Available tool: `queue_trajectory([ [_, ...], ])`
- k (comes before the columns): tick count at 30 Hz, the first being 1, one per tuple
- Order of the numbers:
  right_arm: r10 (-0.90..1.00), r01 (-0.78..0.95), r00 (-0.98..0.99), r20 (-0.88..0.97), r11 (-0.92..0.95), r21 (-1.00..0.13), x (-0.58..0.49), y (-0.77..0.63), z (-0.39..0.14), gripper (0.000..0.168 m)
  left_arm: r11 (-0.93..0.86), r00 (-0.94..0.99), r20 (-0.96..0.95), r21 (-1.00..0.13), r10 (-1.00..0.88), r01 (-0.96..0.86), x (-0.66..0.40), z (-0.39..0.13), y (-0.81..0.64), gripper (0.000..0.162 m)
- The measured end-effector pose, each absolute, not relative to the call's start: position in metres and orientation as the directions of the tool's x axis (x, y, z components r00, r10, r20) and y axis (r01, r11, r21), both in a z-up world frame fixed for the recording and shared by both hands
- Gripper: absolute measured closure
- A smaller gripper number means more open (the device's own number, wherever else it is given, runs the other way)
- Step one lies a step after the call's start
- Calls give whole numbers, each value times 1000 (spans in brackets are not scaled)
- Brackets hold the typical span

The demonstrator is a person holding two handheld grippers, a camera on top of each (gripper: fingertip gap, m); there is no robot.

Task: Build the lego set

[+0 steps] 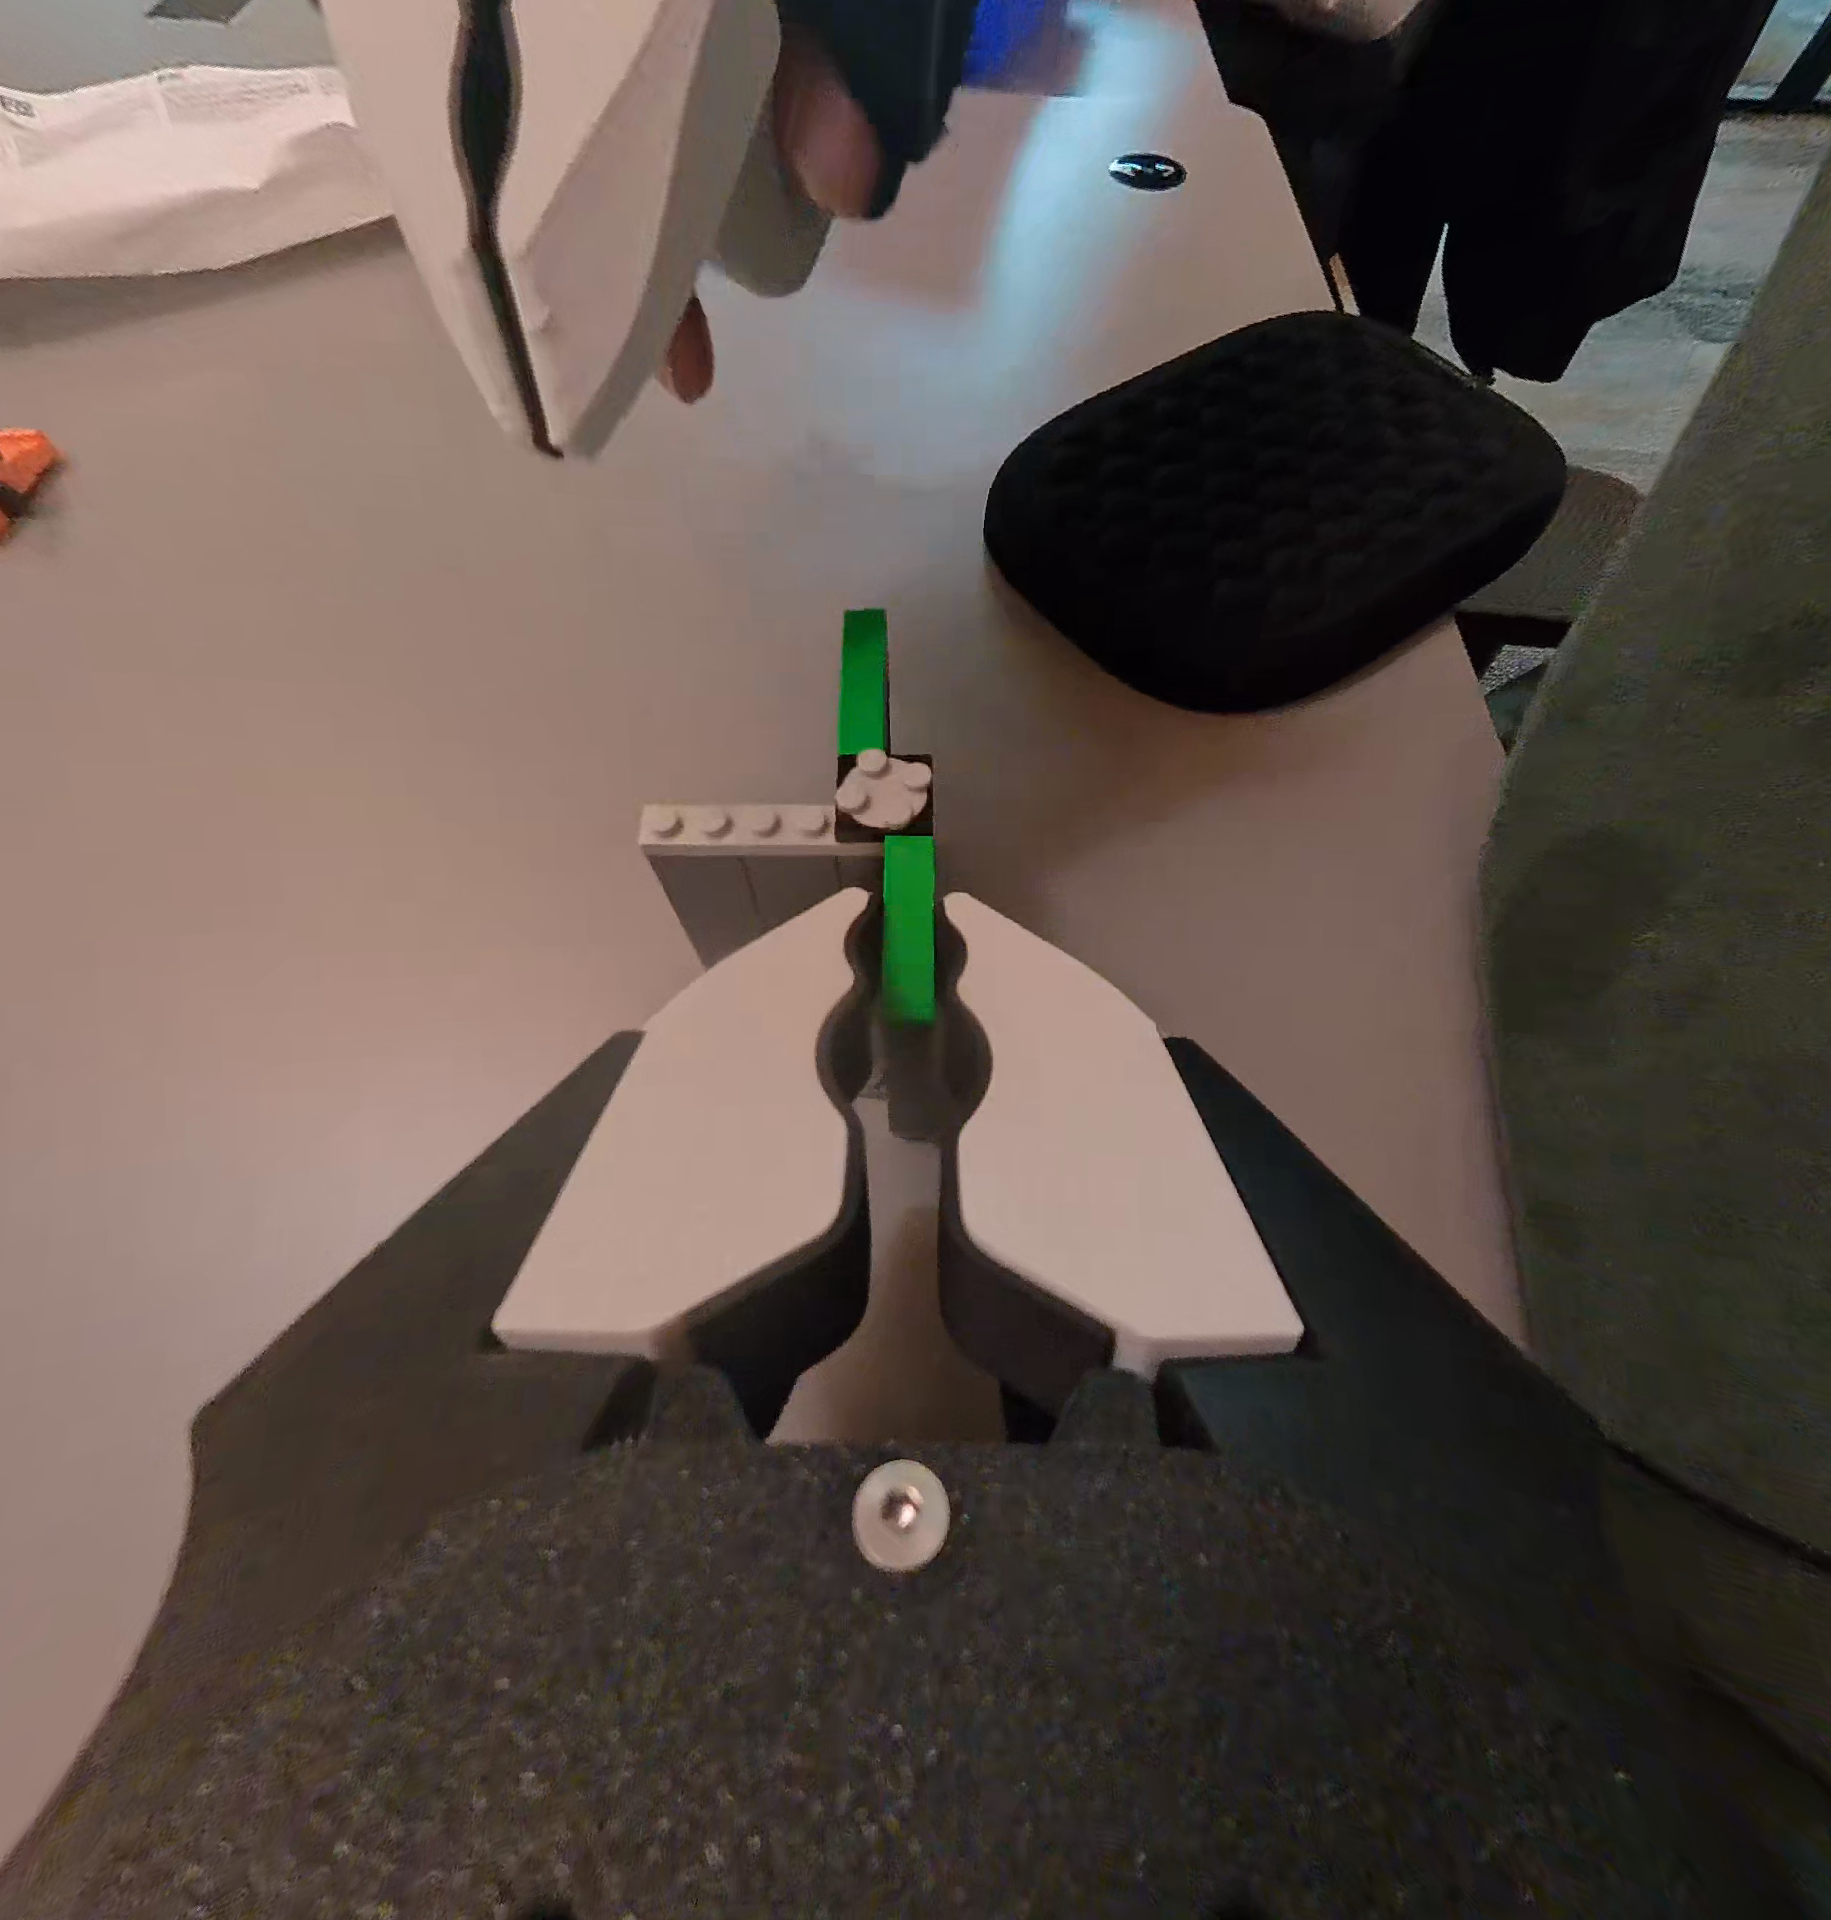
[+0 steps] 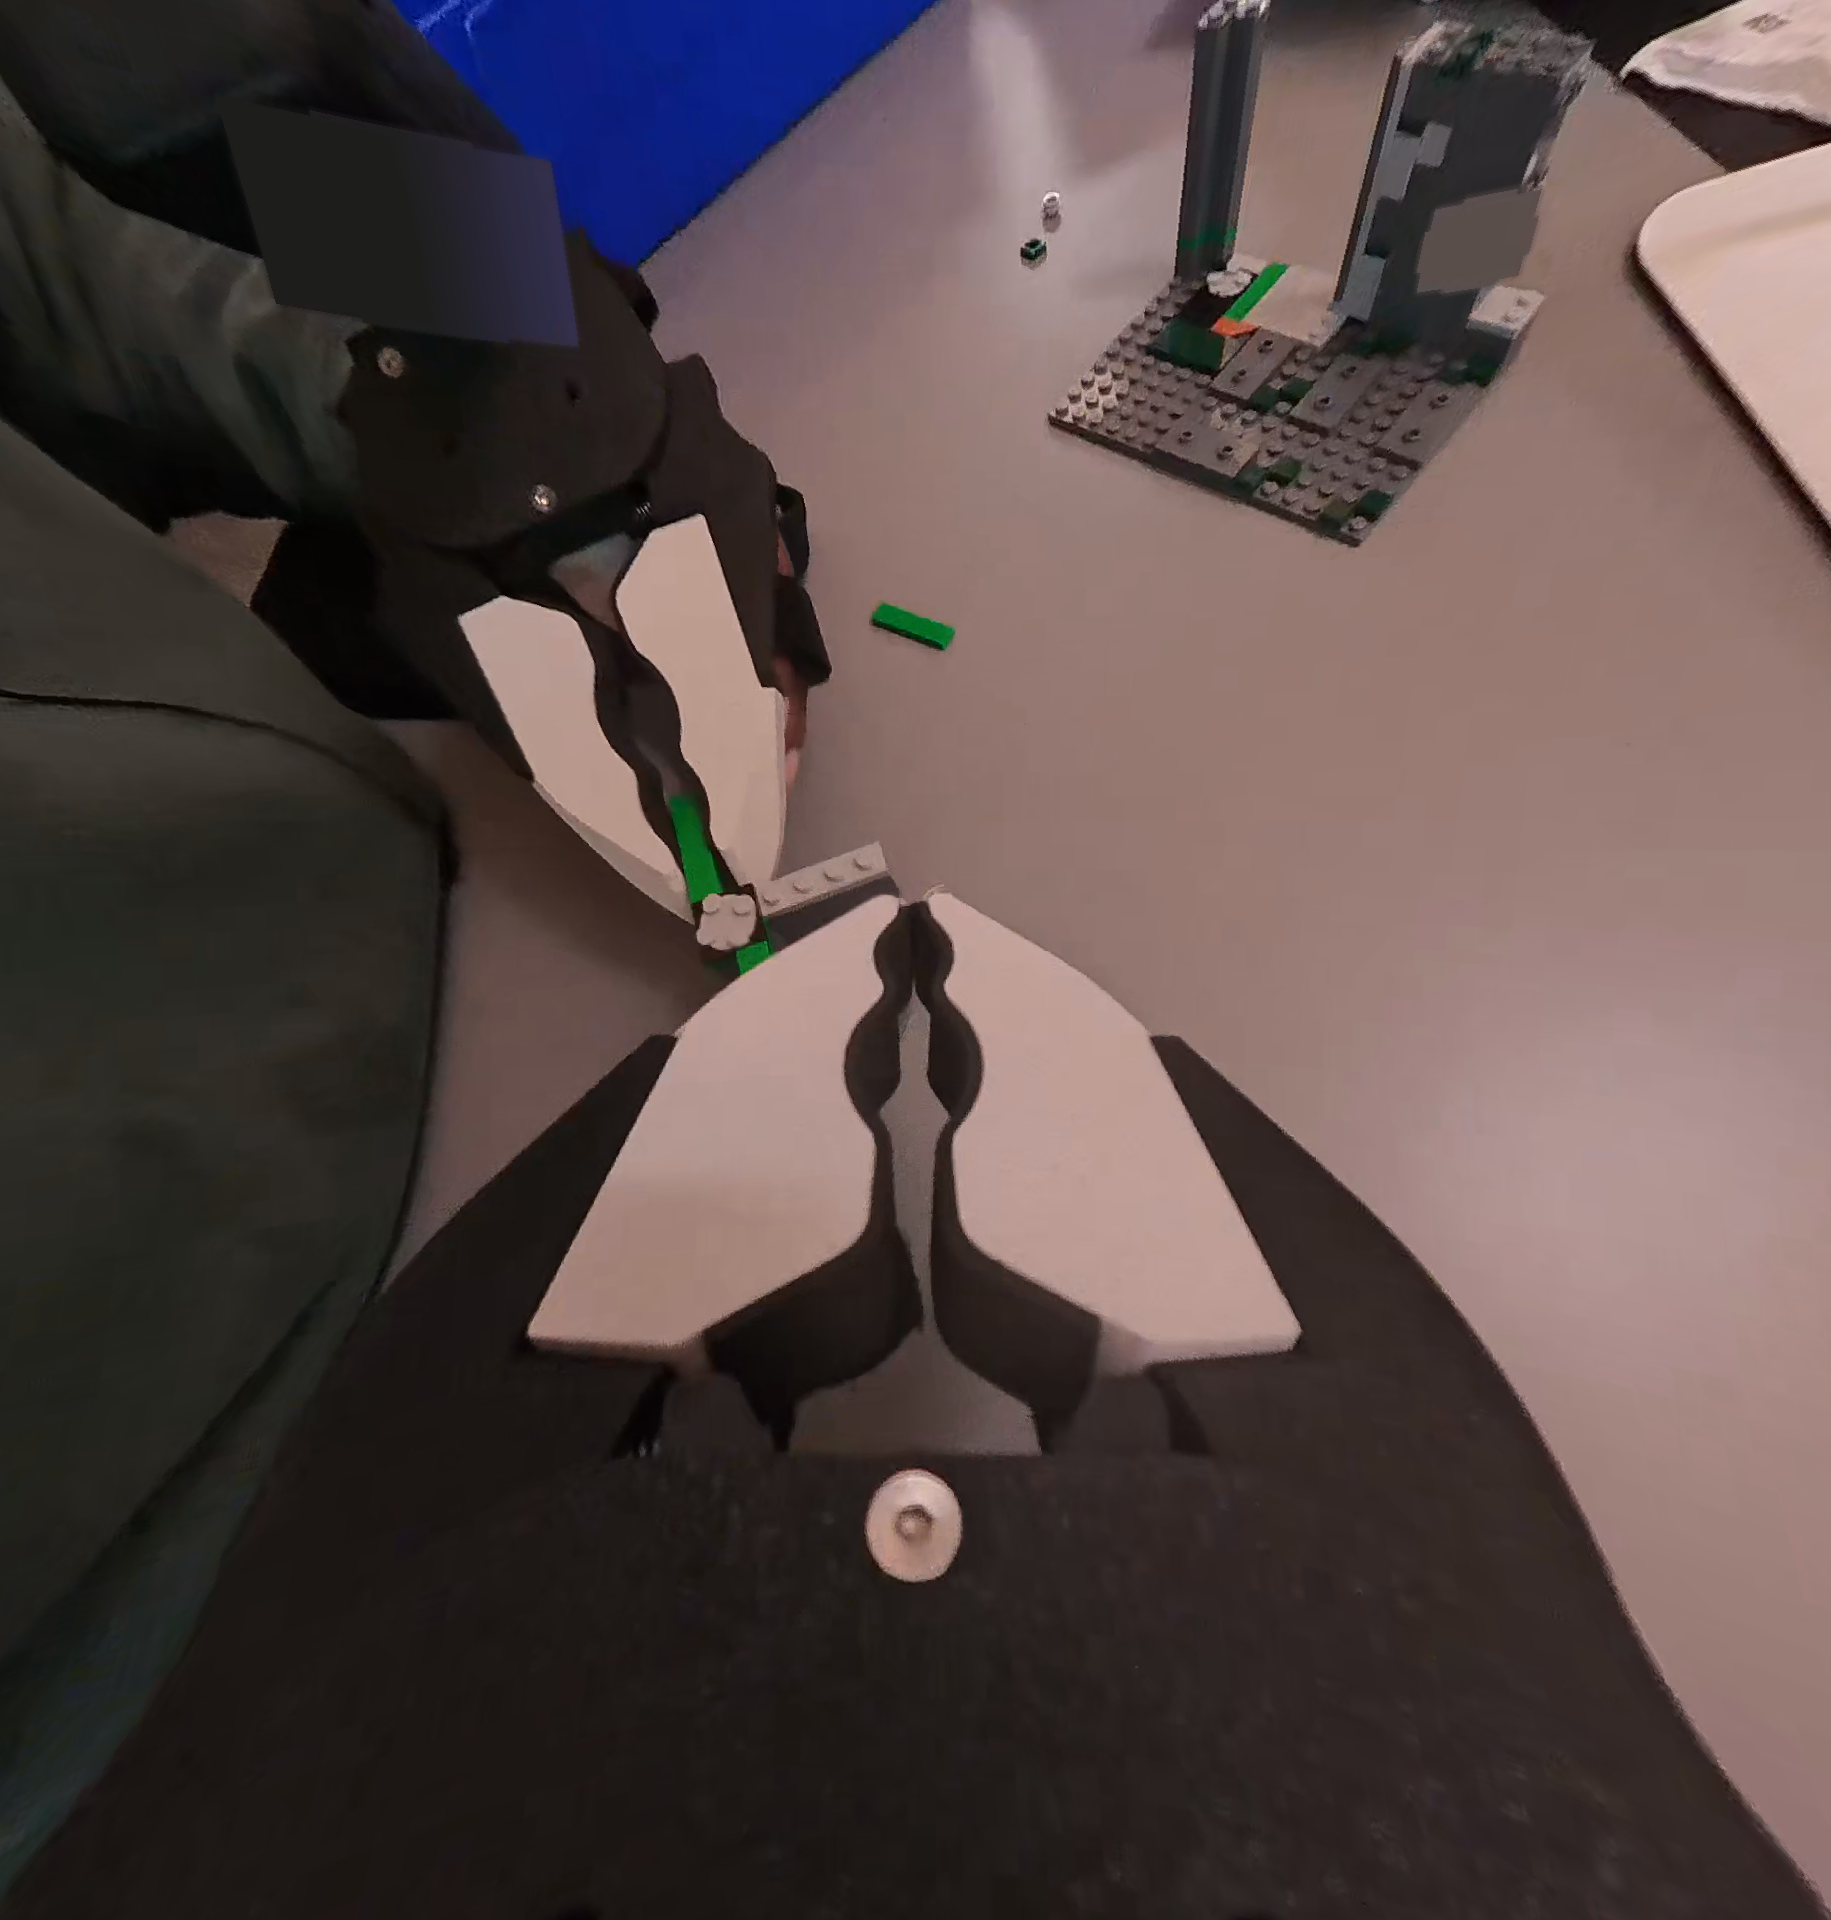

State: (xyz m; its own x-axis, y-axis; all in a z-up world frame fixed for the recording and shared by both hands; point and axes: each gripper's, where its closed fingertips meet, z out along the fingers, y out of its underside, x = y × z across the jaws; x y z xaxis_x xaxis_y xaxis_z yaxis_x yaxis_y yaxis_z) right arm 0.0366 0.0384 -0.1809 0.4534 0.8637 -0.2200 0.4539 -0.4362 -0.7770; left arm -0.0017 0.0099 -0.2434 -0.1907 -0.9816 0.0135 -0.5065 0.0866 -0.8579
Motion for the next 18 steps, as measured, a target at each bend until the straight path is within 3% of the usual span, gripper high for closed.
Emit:
queue_trajectory([
  [8,899,527,437,-27,-280,-802,29,20,-184,168,105,-211,4,-858,-977,-502,-3,-243,9,153],
  [12,881,435,470,-51,-281,-855,26,9,-183,168,95,-211,17,-856,-977,-508,-10,-241,16,144],
  [18,827,329,558,-73,-302,-895,42,2,-193,168,82,-187,18,-856,-982,-511,-16,-219,19,146],
])
